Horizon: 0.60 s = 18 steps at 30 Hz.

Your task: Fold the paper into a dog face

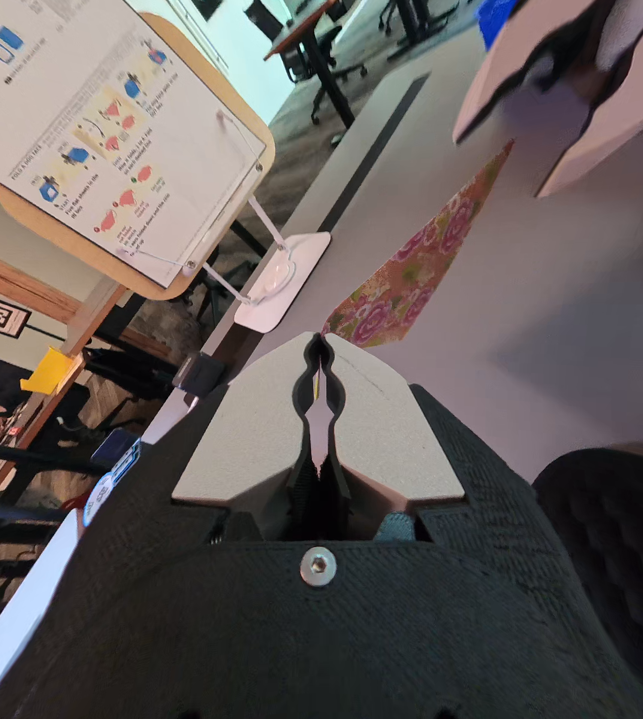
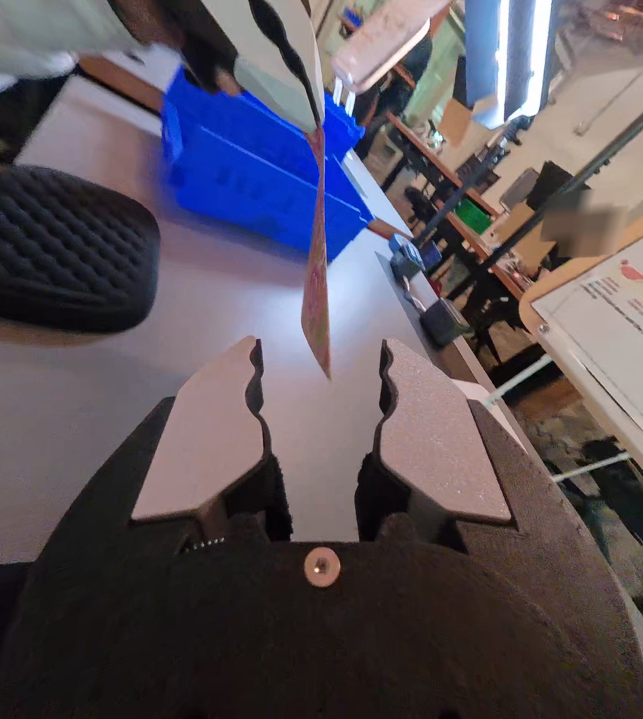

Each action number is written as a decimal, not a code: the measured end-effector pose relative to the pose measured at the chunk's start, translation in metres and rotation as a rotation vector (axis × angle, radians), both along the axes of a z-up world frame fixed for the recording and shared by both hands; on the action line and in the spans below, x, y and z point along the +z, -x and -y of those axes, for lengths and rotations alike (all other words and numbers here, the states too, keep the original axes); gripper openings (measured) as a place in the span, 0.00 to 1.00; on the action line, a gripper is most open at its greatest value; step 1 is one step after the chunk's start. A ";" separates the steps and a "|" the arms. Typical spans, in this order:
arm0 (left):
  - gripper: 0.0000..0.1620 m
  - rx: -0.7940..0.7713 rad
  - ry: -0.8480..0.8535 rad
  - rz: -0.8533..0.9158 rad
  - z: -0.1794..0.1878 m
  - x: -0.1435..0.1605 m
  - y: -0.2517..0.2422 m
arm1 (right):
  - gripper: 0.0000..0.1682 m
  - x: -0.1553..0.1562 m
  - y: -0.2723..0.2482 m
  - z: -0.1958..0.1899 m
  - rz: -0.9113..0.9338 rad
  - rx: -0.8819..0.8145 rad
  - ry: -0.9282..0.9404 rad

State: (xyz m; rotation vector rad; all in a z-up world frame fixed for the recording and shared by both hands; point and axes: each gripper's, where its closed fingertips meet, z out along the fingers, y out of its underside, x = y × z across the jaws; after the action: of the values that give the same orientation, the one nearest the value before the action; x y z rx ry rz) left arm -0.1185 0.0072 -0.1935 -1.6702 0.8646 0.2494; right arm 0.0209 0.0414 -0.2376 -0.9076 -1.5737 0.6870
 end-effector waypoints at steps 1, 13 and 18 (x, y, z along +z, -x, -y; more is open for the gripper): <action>0.00 -0.011 -0.010 0.019 0.001 0.001 -0.002 | 0.30 0.002 0.000 0.005 -0.042 0.037 0.005; 0.20 -0.031 -0.036 0.120 -0.017 -0.021 0.013 | 0.00 0.015 -0.007 0.008 -0.037 -0.039 -0.397; 0.35 -0.134 -0.014 0.039 -0.012 -0.050 -0.038 | 0.00 -0.037 0.000 0.010 0.273 -0.135 -0.650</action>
State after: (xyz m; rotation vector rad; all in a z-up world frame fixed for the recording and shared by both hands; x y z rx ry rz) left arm -0.0808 0.0190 -0.2437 -1.5918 0.9394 0.1306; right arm 0.0205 0.0317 -0.2751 -0.6192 -1.7970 -0.0659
